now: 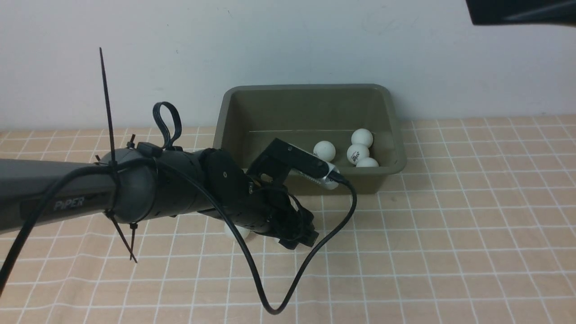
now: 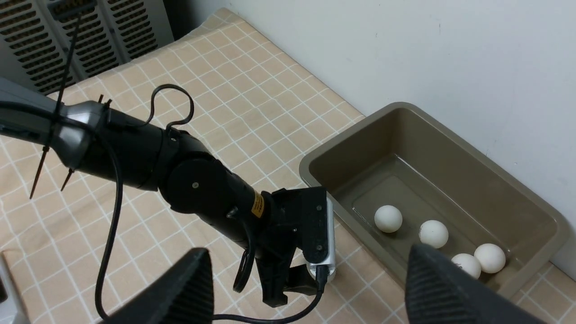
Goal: Put the table tennis balls into the box on the light coffee tablecloth.
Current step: 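Reach for and grasp a ping pong ball on the table beside the basket, then drop the ball into the bin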
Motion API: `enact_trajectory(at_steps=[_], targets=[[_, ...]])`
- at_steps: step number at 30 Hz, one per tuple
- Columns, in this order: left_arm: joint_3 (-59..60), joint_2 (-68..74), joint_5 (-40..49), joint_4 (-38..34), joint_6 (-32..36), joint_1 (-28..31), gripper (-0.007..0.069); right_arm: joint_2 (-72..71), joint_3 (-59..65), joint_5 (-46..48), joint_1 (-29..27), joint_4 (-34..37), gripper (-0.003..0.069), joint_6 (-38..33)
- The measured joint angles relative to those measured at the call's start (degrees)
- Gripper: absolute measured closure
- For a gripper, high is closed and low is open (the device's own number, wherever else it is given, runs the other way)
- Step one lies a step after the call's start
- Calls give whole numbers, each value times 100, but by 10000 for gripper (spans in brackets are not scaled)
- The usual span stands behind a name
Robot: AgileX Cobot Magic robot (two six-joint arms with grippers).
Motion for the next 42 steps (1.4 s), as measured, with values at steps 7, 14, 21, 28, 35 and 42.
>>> enact_trajectory(at_steps=[7, 14, 21, 28, 35, 42], targets=[[0, 238, -21, 0, 42, -5, 180, 0, 0, 0, 0, 0, 143, 0], [-5, 264, -44, 0, 89, -11, 197, 0, 0, 0, 0, 0, 143, 0], [-12, 422, -177, -8, 102, -23, 305, 0, 0, 0, 0, 0, 143, 0], [-12, 165, -38, -19, 120, -23, 305, 0, 0, 0, 0, 0, 143, 0], [-12, -952, 165, -33, 648, -34, 305, 0, 0, 0, 0, -16, 143, 0], [-224, -1179, -382, -37, 1473, 280, 305, 0, 0, 0, 0, -17, 144, 0]])
